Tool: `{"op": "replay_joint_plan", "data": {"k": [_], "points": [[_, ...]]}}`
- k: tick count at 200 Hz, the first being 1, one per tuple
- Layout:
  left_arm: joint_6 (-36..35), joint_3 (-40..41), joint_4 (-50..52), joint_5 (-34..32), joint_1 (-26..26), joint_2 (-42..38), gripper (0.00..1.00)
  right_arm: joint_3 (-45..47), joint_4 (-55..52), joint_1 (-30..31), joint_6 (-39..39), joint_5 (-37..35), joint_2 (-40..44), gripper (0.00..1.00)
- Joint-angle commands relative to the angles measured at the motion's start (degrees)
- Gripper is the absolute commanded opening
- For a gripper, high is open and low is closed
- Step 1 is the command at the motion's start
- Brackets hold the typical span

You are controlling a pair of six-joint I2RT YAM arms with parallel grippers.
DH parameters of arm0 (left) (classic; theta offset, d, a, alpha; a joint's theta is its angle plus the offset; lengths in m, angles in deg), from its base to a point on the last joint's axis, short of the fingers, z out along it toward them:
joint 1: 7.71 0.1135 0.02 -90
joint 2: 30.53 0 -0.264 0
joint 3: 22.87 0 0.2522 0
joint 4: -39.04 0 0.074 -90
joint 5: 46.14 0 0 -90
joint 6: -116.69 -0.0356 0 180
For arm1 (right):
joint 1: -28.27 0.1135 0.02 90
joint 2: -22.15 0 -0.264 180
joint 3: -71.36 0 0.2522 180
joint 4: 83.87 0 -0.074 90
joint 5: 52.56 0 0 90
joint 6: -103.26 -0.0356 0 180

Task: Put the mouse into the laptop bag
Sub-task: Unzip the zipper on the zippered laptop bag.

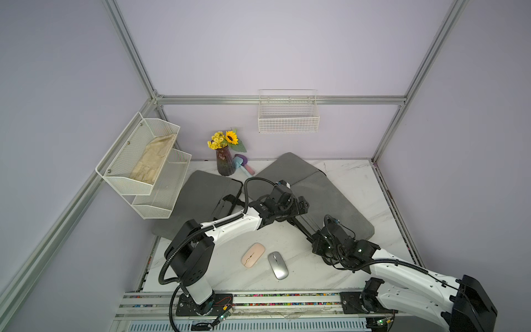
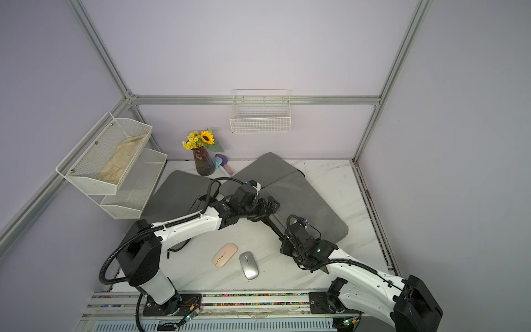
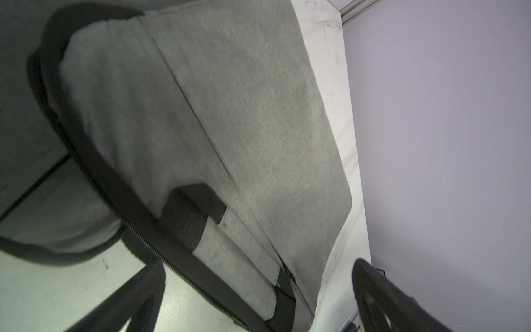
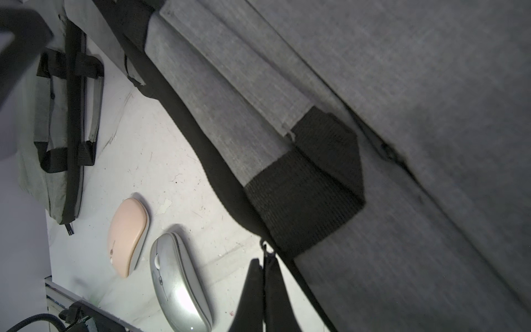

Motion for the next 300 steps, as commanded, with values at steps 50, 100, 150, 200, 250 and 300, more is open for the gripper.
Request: {"op": "replay_joint_plan", "data": {"k": [50, 100, 150, 200, 250, 300], "points": [[9.92, 8.86, -16.10, 0.75, -5.64, 3.67, 1.00, 0.29, 7.24, -0.51, 1.11, 1.82, 4.00, 0.00], [7.45, -0.17, -14.28, -4.00, -5.91, 13.99, 0.60, 1.48, 6.74, -0.51, 1.76, 2.95, 6.77, 0.00], [0.61, -16.84, -6.76, -4.00, -4.75, 24.11, 0.00, 2.91, 3.28, -0.53, 1.75, 4.38, 8.08, 0.00], [-2.35, -33.34, -1.64, -0.12, 0.28, 35.11, 0.00, 5.74, -1.59, -0.44, 0.57, 5.28, 14.06, 0.00], [-6.54, -49.19, -0.79, 6.35, 5.65, 46.25, 0.00, 5.95, -6.43, -0.45, 0.64, 6.19, 18.20, 0.00], [-4.66, -53.72, -7.20, 13.54, 9.47, 50.33, 0.00, 5.88, -8.55, -0.43, 1.16, 6.16, 19.62, 0.00]]}}
